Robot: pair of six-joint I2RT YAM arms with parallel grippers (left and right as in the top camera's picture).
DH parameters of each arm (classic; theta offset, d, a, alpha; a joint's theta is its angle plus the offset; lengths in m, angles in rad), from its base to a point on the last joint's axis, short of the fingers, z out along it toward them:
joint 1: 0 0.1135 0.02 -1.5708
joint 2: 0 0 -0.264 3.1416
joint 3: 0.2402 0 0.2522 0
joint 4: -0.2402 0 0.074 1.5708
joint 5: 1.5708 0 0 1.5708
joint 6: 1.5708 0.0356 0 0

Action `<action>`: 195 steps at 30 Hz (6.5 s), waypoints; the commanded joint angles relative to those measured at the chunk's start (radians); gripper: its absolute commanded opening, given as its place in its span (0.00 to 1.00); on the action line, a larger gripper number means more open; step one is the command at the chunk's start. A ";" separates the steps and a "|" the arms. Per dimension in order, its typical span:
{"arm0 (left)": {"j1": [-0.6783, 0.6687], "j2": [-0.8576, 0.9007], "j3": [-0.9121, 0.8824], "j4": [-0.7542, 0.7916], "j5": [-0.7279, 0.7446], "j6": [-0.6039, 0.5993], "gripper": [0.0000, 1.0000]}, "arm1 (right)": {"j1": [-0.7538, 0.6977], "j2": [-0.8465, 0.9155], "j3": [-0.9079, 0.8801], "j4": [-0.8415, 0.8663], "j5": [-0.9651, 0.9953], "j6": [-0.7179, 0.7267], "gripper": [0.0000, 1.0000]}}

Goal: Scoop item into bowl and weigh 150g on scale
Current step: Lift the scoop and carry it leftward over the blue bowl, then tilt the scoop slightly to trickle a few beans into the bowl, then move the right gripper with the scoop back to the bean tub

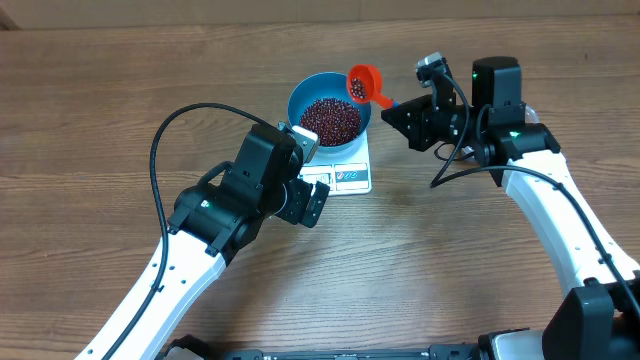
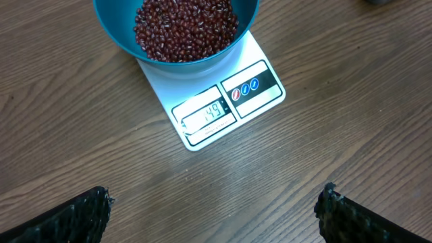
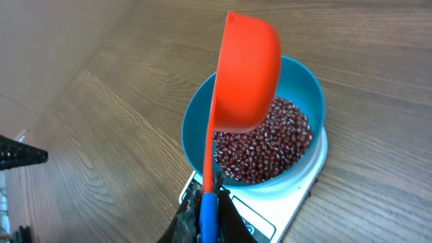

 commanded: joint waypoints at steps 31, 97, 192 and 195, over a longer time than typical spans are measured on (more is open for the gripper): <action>0.001 0.006 -0.003 0.000 0.008 0.015 1.00 | 0.062 -0.010 0.003 0.047 0.220 -0.191 0.04; 0.001 0.006 -0.004 0.000 0.008 0.015 1.00 | 0.085 -0.009 0.003 0.006 0.234 -0.293 0.04; 0.001 0.006 -0.004 0.000 0.008 0.015 1.00 | -0.509 -0.183 0.003 -0.371 0.375 -0.041 0.04; 0.001 0.006 -0.004 0.000 0.008 0.015 1.00 | -0.509 -0.211 0.003 -0.384 0.436 -0.043 0.04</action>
